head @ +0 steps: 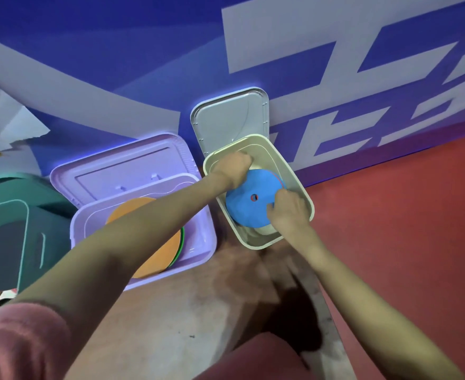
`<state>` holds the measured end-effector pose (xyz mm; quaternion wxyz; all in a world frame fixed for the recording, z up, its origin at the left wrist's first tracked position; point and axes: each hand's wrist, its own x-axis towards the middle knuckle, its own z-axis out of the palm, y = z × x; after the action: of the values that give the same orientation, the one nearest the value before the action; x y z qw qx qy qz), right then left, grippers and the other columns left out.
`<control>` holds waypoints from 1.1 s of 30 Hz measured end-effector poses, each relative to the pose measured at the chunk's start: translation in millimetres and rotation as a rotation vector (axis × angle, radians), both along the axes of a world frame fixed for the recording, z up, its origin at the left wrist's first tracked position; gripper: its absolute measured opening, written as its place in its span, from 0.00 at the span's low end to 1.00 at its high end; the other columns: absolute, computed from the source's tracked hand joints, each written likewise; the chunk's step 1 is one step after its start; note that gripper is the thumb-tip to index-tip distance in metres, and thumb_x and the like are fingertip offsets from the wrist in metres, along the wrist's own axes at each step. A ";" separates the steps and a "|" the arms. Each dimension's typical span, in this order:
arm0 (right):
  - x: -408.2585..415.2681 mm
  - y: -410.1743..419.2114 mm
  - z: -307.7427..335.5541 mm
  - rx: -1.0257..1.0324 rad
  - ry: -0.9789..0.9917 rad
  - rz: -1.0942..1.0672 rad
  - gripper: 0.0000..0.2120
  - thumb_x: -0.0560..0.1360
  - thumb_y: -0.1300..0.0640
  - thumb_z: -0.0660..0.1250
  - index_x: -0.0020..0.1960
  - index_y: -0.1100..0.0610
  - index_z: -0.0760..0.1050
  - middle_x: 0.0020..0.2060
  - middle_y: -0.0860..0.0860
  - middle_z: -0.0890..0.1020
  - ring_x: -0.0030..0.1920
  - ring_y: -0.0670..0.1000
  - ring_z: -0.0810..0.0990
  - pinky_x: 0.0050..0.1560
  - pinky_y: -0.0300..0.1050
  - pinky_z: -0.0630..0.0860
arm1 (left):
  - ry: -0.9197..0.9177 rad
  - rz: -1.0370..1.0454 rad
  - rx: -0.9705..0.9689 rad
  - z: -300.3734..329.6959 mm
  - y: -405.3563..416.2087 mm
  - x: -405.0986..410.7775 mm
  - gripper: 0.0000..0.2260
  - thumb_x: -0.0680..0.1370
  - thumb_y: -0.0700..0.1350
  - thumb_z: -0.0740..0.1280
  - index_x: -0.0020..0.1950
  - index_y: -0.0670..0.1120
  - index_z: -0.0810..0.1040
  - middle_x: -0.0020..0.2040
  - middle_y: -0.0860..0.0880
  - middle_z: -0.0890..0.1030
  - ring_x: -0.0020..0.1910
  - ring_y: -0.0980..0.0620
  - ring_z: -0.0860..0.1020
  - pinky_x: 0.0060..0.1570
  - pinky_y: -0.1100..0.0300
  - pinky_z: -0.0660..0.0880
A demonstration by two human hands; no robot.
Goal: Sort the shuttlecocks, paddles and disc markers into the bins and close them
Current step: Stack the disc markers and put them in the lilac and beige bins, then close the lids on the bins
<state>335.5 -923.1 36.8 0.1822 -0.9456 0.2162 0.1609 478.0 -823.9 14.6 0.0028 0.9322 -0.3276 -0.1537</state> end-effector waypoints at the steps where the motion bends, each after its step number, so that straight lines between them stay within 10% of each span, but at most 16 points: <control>1: -0.5 -3.1 4.9 -0.053 -0.089 0.016 0.10 0.77 0.60 0.60 0.55 0.63 0.73 0.53 0.60 0.78 0.54 0.60 0.76 0.47 0.46 0.67 | -0.041 0.043 -0.029 7.3 4.4 -4.5 0.13 0.75 0.36 0.61 0.58 0.40 0.77 0.56 0.41 0.78 0.51 0.39 0.78 0.47 0.49 0.75; 5: -4.5 -21.6 5.5 -0.264 -0.349 -0.070 0.12 0.71 0.63 0.66 0.53 0.64 0.73 0.49 0.62 0.74 0.50 0.62 0.71 0.47 0.52 0.67 | -0.231 0.287 -0.197 27.2 31.3 -29.8 0.10 0.74 0.36 0.62 0.55 0.38 0.75 0.52 0.39 0.76 0.48 0.37 0.75 0.41 0.48 0.69; 24: -41.1 -23.1 -8.1 -0.033 -0.151 -0.073 0.08 0.74 0.70 0.61 0.53 0.67 0.72 0.53 0.62 0.75 0.53 0.62 0.76 0.49 0.49 0.70 | -0.087 0.454 -0.178 18.1 60.0 -33.4 0.07 0.75 0.37 0.61 0.47 0.33 0.74 0.49 0.34 0.79 0.50 0.34 0.75 0.41 0.50 0.67; 33: 33.3 -43.5 8.1 0.115 -0.321 -0.024 0.28 0.79 0.53 0.61 0.73 0.65 0.57 0.62 0.64 0.68 0.62 0.65 0.68 0.61 0.55 0.66 | -0.267 0.615 -0.446 58.5 68.0 9.5 0.12 0.79 0.45 0.62 0.55 0.36 0.72 0.52 0.36 0.76 0.52 0.36 0.74 0.45 0.49 0.68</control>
<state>368.8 -966.6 44.9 0.2703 -0.9444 0.1862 0.0180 487.6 -755.9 73.0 0.2084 0.9750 -0.0562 0.0517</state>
